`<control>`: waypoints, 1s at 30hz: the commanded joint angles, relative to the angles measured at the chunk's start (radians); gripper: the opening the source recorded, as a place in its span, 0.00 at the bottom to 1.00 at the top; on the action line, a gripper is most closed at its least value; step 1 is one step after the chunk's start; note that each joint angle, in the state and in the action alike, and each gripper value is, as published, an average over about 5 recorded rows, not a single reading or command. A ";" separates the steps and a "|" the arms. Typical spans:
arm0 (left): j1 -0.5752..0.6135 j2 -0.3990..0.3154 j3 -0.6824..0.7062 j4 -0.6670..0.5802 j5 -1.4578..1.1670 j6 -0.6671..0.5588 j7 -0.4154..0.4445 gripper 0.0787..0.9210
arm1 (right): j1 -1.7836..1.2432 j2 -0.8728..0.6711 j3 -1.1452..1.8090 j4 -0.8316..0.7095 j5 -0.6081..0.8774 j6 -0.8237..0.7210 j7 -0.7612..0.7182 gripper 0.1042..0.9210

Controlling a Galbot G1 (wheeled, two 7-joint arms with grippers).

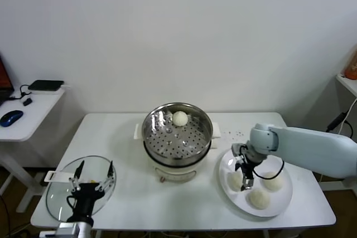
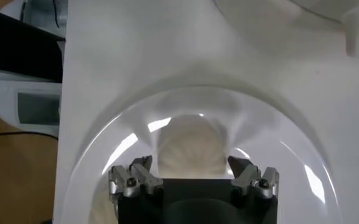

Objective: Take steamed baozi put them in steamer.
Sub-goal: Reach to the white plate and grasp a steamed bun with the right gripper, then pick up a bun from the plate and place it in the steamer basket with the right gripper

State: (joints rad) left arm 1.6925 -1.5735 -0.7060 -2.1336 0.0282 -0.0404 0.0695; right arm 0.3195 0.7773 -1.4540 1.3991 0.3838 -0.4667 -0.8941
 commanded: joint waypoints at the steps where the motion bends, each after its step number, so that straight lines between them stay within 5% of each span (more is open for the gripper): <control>1: -0.001 -0.001 0.000 0.001 0.000 0.001 0.000 0.88 | -0.007 0.006 0.004 -0.010 -0.008 0.002 -0.012 0.82; 9: -0.003 -0.001 0.001 0.003 0.000 0.001 0.000 0.88 | -0.007 0.000 0.008 -0.011 -0.010 0.006 -0.016 0.57; 30: -0.006 0.001 0.004 0.007 0.003 0.003 0.001 0.88 | 0.450 -0.067 -0.162 0.096 0.215 0.041 -0.062 0.55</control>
State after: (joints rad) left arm 1.6797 -1.5742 -0.7051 -2.1284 0.0286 -0.0341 0.0687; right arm 0.5114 0.7276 -1.5192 1.4588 0.4807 -0.4440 -0.9368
